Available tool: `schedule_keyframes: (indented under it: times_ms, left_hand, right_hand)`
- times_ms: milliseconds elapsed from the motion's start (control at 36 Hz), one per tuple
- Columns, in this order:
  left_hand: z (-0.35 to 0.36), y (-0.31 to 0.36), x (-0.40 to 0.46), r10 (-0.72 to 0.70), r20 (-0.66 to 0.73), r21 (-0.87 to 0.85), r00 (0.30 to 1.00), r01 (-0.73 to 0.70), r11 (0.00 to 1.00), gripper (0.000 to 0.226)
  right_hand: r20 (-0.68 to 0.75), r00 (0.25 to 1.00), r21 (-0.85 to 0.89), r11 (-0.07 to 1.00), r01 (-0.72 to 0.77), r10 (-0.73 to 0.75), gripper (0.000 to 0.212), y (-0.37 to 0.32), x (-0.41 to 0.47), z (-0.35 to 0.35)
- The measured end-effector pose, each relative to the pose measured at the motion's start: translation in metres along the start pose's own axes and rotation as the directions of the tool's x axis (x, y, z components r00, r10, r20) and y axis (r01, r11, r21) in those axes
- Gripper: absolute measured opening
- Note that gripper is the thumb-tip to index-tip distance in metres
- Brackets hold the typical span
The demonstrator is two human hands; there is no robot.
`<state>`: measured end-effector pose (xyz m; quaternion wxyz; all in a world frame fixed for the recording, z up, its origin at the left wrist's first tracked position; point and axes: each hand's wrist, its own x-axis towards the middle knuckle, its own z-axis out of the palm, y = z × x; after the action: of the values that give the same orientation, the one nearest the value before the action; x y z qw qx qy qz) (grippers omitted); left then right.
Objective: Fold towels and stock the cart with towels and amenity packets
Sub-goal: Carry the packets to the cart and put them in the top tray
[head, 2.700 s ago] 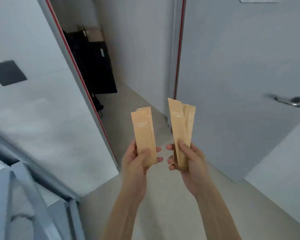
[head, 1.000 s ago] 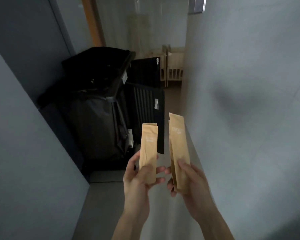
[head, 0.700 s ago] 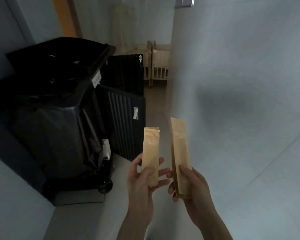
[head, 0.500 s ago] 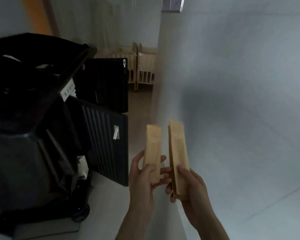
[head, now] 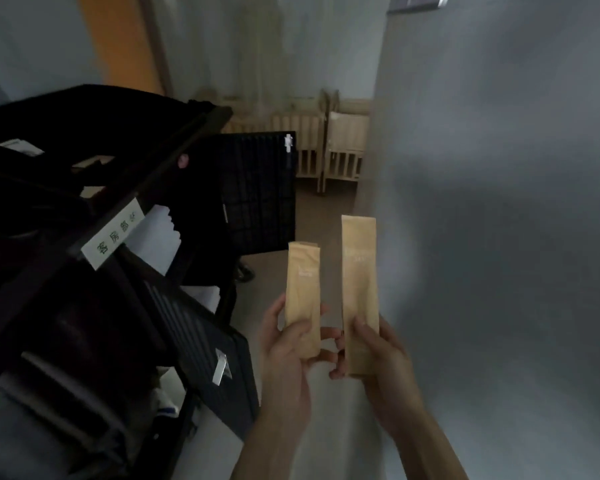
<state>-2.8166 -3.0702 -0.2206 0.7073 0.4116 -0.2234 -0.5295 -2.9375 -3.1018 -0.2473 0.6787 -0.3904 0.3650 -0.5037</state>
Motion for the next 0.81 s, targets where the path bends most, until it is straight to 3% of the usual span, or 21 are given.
schedule_keyframes:
  times_ms: [139,222,389,472,694,806]
  left_hand:
    - [0.037,0.012,0.079,0.091,-0.113,0.042,0.989,-0.087,0.995,0.045]
    - [0.049,0.018,0.120,0.168,-0.193,0.066,0.967,-0.158,0.985,0.042]
    - [0.049,0.017,0.197,0.192,-0.354,0.085,0.915,-0.173,0.981,0.023]
    - [0.045,0.016,0.244,0.183,-0.418,0.051,0.890,-0.179,0.983,0.030]
    - [0.026,0.036,0.374,0.225,-0.418,0.013,0.880,-0.242,0.970,0.033]
    - [0.016,0.062,0.437,0.268,-0.419,0.011,0.867,-0.291,0.957,0.033]
  right_hand:
    - [0.152,0.987,-0.004,0.999,-0.046,0.046,0.016,-0.038,0.104,0.008]
    - [0.244,0.965,-0.026,0.995,-0.096,0.099,0.022,-0.048,0.156,0.019]
    - [0.362,0.915,-0.076,0.984,-0.160,0.177,0.034,-0.035,0.237,0.041]
    - [0.424,0.877,-0.086,0.974,-0.208,0.225,0.038,-0.025,0.286,0.051]
    - [0.445,0.842,-0.139,0.952,-0.273,0.306,0.038,-0.022,0.418,0.095]
    - [0.467,0.838,-0.158,0.959,-0.237,0.284,0.038,-0.027,0.483,0.131]
